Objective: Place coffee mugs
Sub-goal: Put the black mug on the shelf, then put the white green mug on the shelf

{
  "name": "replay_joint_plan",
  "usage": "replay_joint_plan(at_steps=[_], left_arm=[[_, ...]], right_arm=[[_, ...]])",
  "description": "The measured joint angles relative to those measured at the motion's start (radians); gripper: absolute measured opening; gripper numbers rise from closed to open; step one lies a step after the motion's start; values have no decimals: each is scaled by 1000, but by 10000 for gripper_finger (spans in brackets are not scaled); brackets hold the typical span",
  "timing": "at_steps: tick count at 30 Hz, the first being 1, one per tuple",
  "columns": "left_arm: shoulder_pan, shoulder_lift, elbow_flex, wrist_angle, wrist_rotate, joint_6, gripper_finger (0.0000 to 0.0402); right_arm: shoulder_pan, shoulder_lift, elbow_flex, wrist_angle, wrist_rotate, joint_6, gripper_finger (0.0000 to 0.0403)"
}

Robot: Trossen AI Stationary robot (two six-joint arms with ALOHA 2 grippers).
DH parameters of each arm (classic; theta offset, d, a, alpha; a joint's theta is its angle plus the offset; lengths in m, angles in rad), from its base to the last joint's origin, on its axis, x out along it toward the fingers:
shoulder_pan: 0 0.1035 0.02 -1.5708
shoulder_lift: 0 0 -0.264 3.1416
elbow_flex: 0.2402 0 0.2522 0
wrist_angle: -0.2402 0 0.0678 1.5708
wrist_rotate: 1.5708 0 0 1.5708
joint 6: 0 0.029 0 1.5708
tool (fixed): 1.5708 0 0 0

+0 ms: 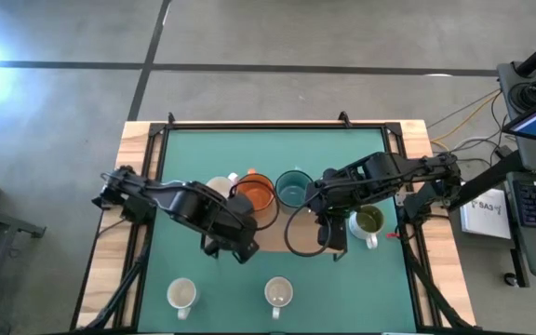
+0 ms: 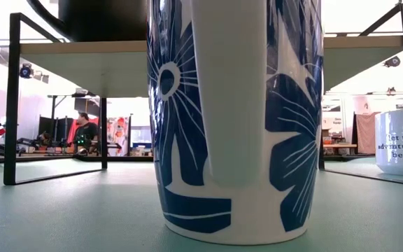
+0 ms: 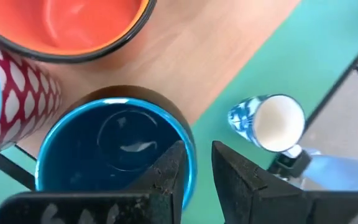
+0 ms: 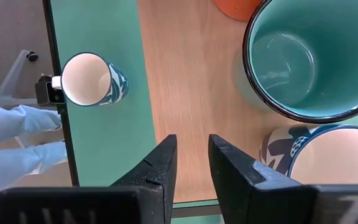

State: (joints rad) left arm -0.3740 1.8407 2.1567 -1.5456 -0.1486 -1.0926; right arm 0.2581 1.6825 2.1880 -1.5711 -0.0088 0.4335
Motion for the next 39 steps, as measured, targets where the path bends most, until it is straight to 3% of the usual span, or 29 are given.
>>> replay_joint_plan(at_steps=[14,27,33,39], left_arm=[[-43,-4,109,-26,-15,52,61],[-129,2,199,35,-152,209,61],[-132,2,199,68,-157,308,61],[-126,3,199,107,-192,367,61]], right_arm=[[33,0,0,0,-1,55,73],[188,-1,-10,0,-3,424,86],[265,-48,-95,1,-13,592,86],[292,-174,-282,1,-7,733,84]])
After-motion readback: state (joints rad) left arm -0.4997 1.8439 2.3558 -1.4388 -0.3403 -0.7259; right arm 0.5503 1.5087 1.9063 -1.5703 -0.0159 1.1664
